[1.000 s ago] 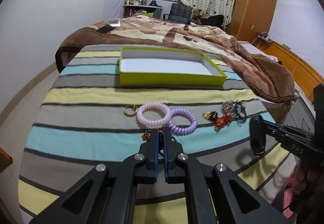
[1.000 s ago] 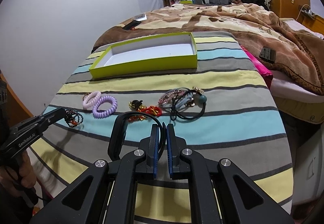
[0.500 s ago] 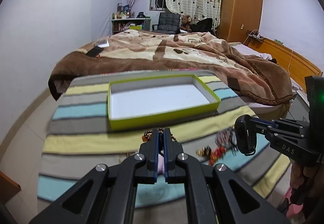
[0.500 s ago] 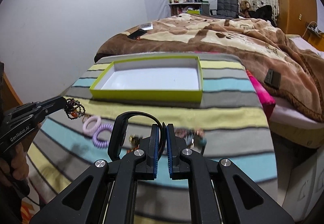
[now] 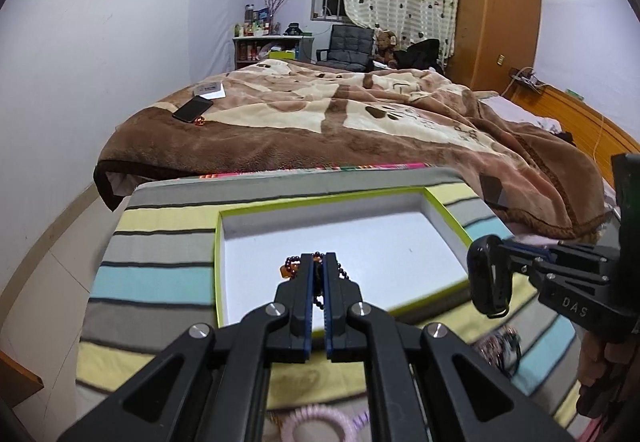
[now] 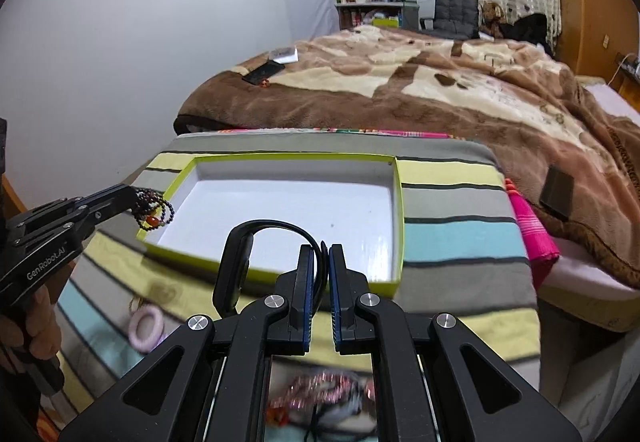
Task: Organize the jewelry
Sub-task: 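Carry both items into the green box and open both grippers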
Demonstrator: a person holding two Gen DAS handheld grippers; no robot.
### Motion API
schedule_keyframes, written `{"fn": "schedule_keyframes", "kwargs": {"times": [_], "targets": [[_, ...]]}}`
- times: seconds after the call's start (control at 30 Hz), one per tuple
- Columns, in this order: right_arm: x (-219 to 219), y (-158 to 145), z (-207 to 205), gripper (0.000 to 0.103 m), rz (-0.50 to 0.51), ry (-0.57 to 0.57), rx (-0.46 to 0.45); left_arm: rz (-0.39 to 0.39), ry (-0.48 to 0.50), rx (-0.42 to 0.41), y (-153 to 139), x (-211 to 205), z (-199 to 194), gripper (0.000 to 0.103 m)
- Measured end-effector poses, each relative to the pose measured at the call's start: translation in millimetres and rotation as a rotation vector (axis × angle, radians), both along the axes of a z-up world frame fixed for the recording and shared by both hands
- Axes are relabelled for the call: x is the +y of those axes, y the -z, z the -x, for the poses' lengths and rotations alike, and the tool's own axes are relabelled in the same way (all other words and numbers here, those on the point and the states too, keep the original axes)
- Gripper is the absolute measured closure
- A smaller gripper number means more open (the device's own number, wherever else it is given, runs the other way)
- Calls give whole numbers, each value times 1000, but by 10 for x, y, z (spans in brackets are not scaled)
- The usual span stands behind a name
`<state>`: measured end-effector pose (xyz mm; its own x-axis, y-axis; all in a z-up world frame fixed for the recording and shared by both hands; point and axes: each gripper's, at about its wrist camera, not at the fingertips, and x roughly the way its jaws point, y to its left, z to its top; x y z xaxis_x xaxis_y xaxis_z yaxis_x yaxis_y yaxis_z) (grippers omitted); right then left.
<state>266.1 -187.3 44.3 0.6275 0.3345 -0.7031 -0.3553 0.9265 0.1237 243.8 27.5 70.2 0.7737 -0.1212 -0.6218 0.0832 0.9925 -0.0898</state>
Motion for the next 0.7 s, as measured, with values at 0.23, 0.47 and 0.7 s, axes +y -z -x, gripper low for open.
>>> {"fn": "schedule_keyframes", "kwargs": {"times": [0.23, 0.47, 0.7], "targets": [[77, 171, -474, 96, 7, 19, 71, -10, -20, 22, 104, 56, -361, 99], [198, 334, -879, 96, 53, 27, 122, -35, -23, 55, 302, 60, -700, 99], [286, 509, -1183, 96, 103, 35, 173, -69, -29, 89, 496, 67, -930, 99]]}}
